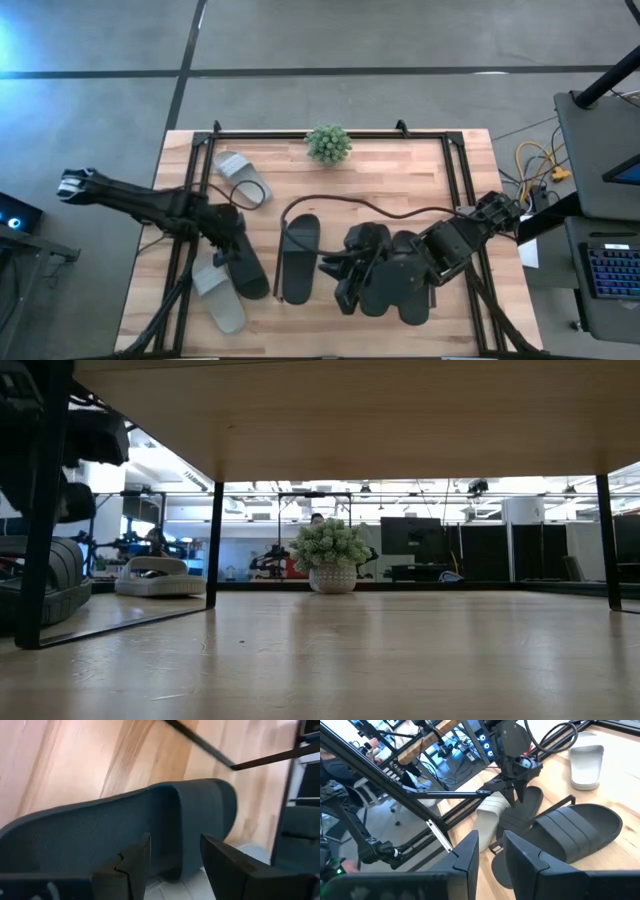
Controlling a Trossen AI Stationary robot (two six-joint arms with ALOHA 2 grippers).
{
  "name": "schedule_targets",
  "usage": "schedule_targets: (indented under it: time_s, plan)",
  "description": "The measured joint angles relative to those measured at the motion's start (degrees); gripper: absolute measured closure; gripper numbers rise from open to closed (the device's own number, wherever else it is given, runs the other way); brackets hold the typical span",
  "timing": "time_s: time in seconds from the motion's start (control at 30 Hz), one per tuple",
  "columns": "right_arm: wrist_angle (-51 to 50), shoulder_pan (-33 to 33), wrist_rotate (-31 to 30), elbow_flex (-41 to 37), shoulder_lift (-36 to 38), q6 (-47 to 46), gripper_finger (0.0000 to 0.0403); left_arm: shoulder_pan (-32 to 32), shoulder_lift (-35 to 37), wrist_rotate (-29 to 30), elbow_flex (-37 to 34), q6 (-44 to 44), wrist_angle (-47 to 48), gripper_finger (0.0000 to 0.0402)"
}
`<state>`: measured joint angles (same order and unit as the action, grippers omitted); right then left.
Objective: Pick and place slides into the shelf
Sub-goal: Put the black slipper on the shelf
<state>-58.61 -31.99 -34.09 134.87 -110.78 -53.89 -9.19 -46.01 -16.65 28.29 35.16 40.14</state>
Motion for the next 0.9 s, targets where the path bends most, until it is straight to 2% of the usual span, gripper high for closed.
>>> schedule_targets:
  time_s: [0.2,0.7,0.9]
  plan:
    - [-0.25,0.00,0.75,0.00,0.00,0.03,0.0322,-2.39,-2.05,0.03,-0.33,-0.81,-5.62,0.0245]
    - [-1.71,-0.02,1.51,0.00,0.00,-0.44,0.0321,-4.07,-10.06,-0.63,-0.80,-2.57,-9.62,0.0245]
    - [-2.69,-0.02,1.51,-0.02,0.00,-0.50,0.0319,-4.16,-13.96,-7.16,-1.46,-2.56,-13.24,0.0245]
